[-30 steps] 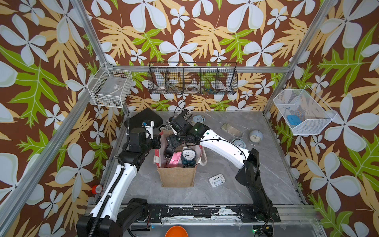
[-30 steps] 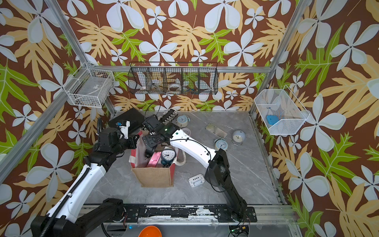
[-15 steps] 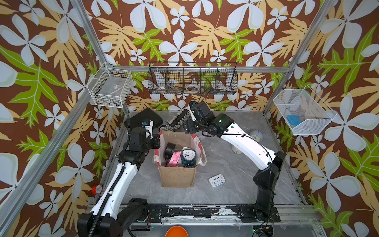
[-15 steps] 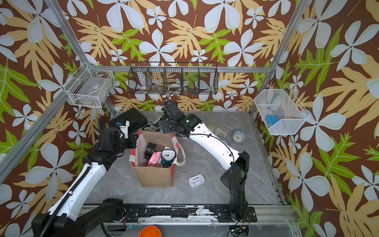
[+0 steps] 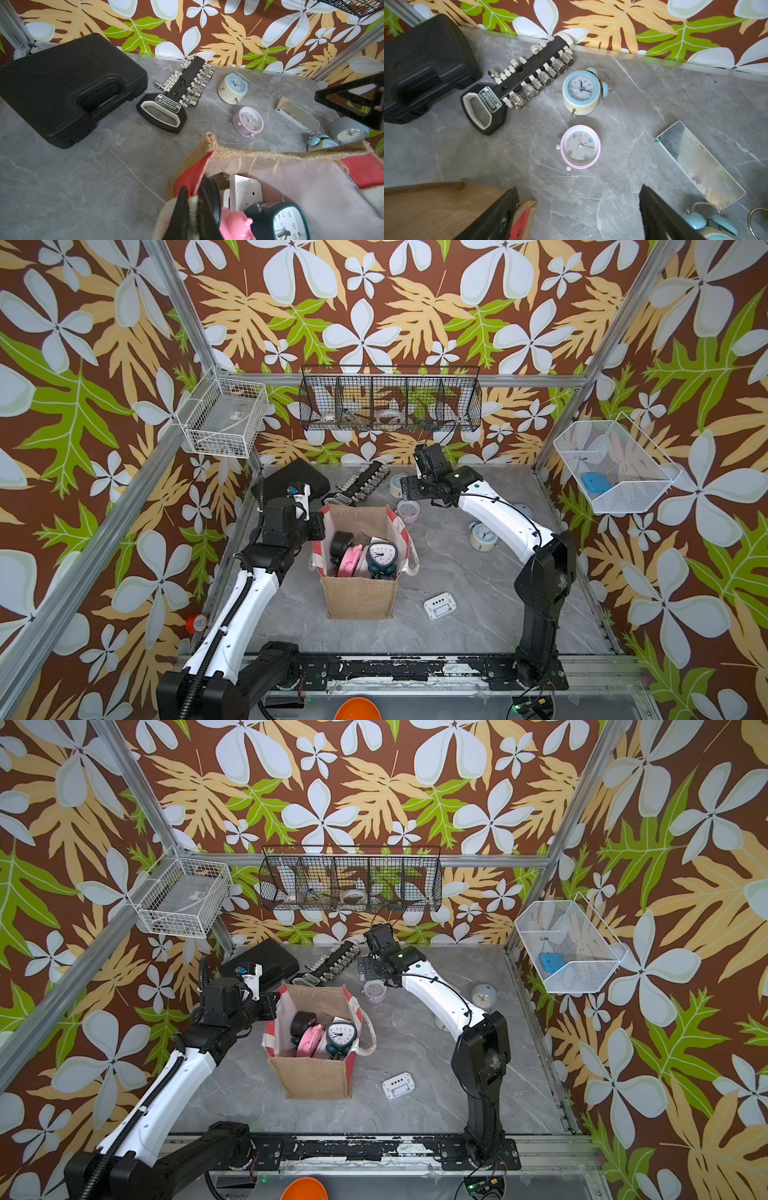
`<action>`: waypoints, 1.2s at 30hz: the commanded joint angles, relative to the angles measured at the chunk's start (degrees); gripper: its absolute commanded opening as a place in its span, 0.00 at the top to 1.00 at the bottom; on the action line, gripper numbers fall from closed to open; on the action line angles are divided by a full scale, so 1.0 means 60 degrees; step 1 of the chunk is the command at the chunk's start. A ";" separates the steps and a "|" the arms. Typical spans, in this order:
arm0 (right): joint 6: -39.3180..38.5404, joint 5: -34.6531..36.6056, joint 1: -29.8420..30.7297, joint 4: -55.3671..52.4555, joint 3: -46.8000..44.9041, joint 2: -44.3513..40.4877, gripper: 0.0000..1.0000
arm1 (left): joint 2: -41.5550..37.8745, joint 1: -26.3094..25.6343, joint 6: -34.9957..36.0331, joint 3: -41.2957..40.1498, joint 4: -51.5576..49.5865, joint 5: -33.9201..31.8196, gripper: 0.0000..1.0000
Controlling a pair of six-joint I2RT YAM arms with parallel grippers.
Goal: Put the alarm clock into the canvas bag
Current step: Pick up the alarm from the center of the board.
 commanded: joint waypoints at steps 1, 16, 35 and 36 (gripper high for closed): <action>-0.0694 -0.0458 -0.0124 0.0188 0.0073 0.0439 0.10 | 0.0018 0.0015 0.0033 0.0031 0.0372 0.0055 1.00; -0.1780 -0.0847 -0.0477 -0.0176 0.1000 0.2928 0.00 | 0.0123 0.0015 -0.0027 0.0018 0.0431 0.0278 1.00; -0.1637 -0.1090 -0.0683 -0.0485 0.2569 0.4835 0.05 | 0.0194 0.0015 -0.0045 0.0009 0.0459 0.0367 1.00; -0.1625 -0.1125 -0.0697 -0.0533 0.2650 0.4904 0.05 | 0.0194 0.0017 -0.0050 0.0003 0.0453 0.0365 1.00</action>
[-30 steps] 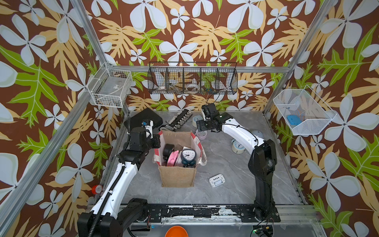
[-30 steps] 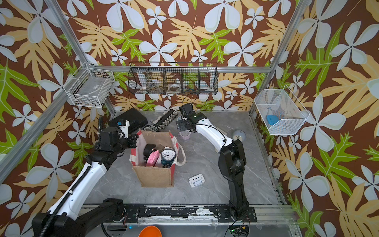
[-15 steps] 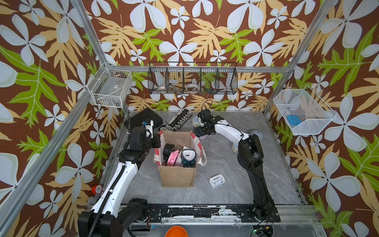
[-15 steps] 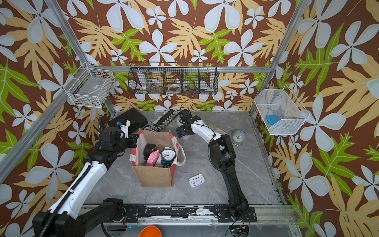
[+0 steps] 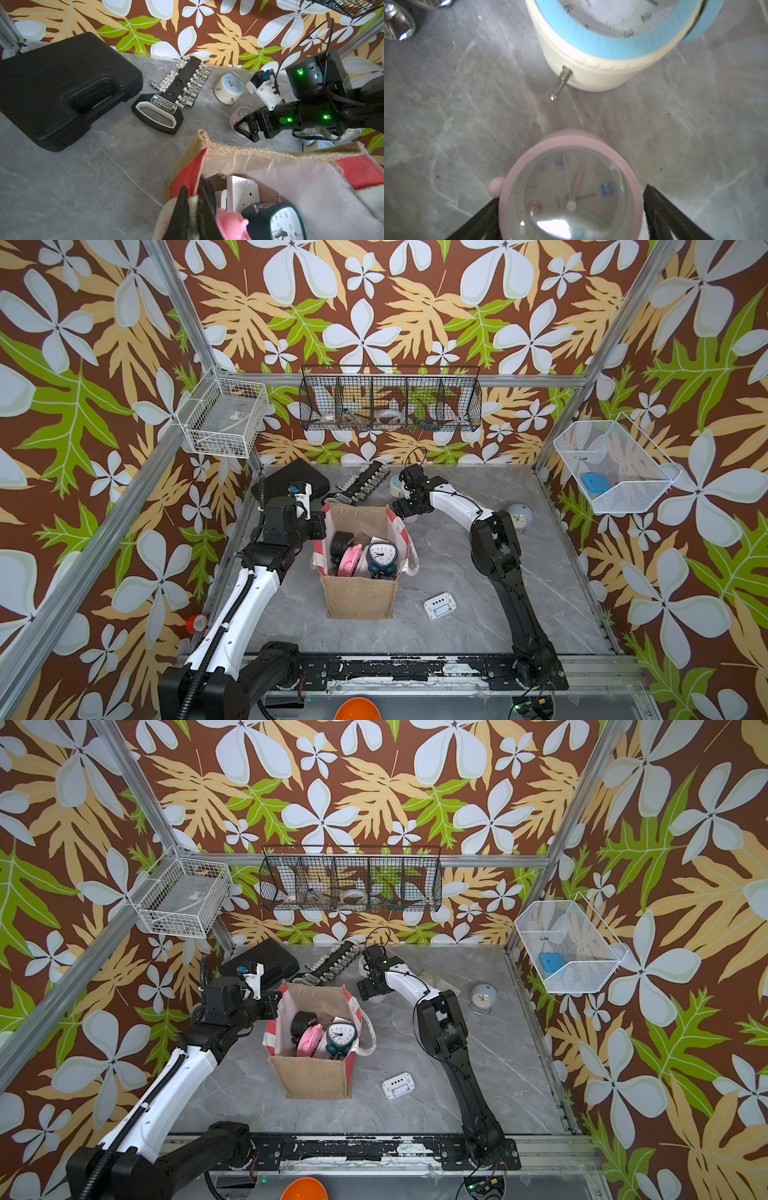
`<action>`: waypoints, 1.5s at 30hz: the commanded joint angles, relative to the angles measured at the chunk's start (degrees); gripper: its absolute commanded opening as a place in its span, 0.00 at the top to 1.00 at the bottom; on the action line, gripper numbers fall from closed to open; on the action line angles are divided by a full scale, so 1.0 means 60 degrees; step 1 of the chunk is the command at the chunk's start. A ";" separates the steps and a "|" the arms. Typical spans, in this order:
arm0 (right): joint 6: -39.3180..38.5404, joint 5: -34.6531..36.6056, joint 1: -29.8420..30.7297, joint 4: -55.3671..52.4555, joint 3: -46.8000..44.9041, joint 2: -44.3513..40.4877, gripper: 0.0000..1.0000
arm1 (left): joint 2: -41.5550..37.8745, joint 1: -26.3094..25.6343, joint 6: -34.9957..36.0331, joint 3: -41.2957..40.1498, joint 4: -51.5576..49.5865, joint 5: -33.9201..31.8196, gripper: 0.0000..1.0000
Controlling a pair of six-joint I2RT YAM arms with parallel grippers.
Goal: Put the alarm clock into the canvas bag
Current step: Pick up the alarm from the center of the board.
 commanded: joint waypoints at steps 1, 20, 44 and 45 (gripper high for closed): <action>0.0046 -0.0051 -0.0039 -0.0275 0.0274 0.0187 0.07 | 0.0005 0.0015 -0.0016 0.0002 0.0268 0.0063 1.00; 0.0209 -0.0356 -0.0054 -0.0264 0.0091 -0.0169 0.30 | -0.0109 0.0015 0.0022 0.0017 0.0236 -0.0040 1.00; 0.0098 0.0333 -0.0053 -0.0947 -0.1075 -0.3659 0.33 | -0.0142 0.0015 0.0041 0.0028 0.0235 -0.0040 1.00; 0.0091 0.0338 -0.0049 -0.0992 -0.1092 -0.3830 0.33 | -0.0142 0.0015 0.0044 0.0031 0.0242 -0.0040 1.00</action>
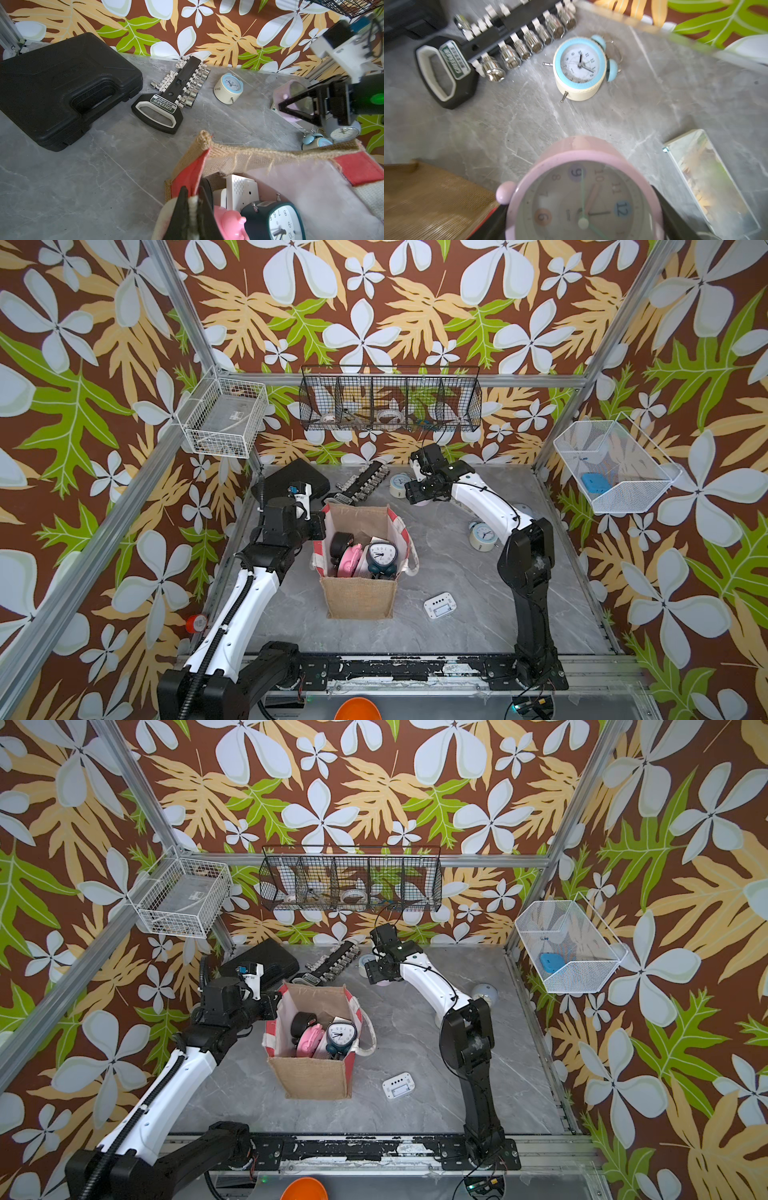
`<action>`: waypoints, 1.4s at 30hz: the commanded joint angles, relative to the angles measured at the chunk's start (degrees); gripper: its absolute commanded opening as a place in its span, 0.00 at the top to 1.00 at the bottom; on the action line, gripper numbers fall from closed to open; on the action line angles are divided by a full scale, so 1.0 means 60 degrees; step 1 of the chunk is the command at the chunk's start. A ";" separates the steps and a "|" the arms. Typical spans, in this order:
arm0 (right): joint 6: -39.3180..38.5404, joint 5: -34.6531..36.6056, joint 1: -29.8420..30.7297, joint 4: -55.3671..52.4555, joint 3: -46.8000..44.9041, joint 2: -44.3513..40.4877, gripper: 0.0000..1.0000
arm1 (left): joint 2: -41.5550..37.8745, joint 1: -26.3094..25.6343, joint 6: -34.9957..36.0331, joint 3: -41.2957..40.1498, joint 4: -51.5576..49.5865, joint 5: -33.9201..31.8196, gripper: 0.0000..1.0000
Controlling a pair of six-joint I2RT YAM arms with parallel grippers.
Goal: Put the alarm clock into the canvas bag
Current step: Pick up the alarm from the center of the board, then place the alarm at the canvas bag.
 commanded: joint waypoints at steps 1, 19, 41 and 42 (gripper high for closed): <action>0.0007 0.0208 0.0016 -0.0202 -0.0034 -0.0555 0.33 | -0.0029 0.0015 0.0048 0.0035 0.0318 -0.0033 1.00; 0.0223 0.0691 0.1847 -0.0763 0.0168 -0.2793 0.34 | 0.0030 0.0015 0.0040 0.0035 0.0302 -0.0025 1.00; 0.1091 -0.0330 0.5373 -0.0010 -0.0568 -0.1930 0.35 | -0.0010 0.0015 0.0038 0.0020 0.0348 -0.0007 1.00; 0.1169 -0.0465 0.5452 0.0072 -0.0608 -0.1836 0.35 | -0.0025 0.0014 0.0030 0.0006 0.0358 0.0006 1.00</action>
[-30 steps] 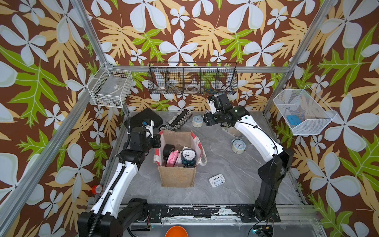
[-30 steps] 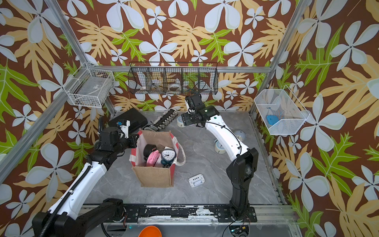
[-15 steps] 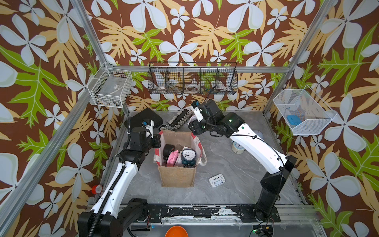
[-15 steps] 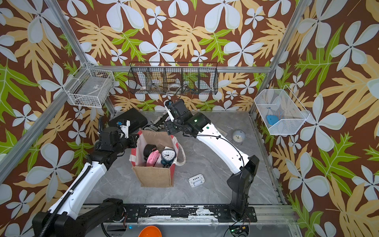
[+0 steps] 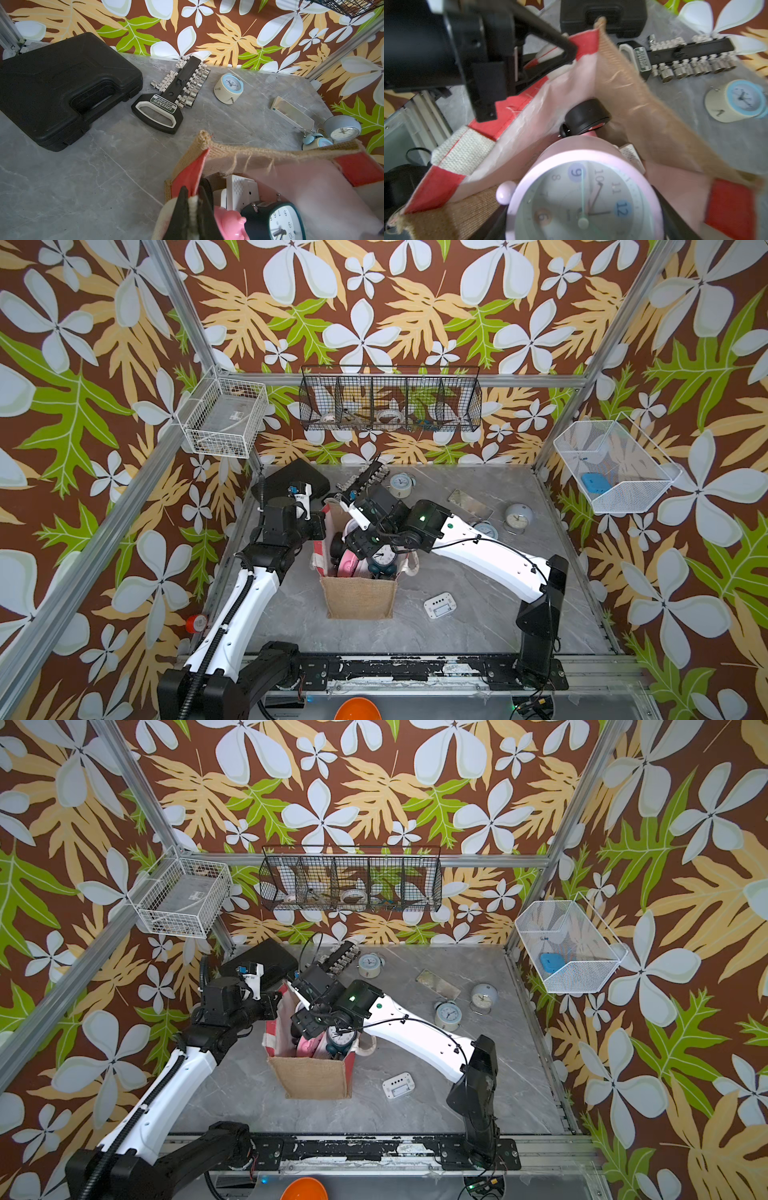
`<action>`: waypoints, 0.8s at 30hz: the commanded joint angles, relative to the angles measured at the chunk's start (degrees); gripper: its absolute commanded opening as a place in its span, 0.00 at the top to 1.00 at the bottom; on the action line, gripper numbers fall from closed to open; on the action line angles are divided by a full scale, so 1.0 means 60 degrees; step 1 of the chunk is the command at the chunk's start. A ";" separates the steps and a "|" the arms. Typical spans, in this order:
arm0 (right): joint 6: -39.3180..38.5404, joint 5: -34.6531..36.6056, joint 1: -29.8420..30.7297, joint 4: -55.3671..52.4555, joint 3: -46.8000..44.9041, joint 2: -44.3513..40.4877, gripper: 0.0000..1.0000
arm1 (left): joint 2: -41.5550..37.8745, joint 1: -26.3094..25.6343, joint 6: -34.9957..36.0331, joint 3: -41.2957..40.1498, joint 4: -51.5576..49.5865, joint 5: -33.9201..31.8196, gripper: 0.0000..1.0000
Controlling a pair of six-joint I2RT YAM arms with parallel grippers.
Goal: Put the alarm clock into the canvas bag
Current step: Place the alarm at the canvas bag.
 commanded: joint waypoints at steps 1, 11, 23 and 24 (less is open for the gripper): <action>0.0397 -0.0516 0.0195 0.0593 -0.0084 0.0195 0.35 | -0.0054 0.0017 0.0018 0.0006 0.0374 0.0036 1.00; 0.0575 -0.0851 0.0516 0.0645 0.0074 0.1158 0.36 | -0.0135 0.0017 0.0018 -0.0023 0.0441 0.0135 1.00; 0.0724 -0.0861 0.0520 0.1105 -0.0956 0.1464 0.36 | -0.0193 0.0015 0.0019 -0.0038 0.0462 0.0113 1.00; 0.0726 -0.0821 0.0508 0.1117 -0.1030 0.1478 0.36 | -0.0175 0.0015 0.0033 -0.0045 0.0457 0.0114 1.00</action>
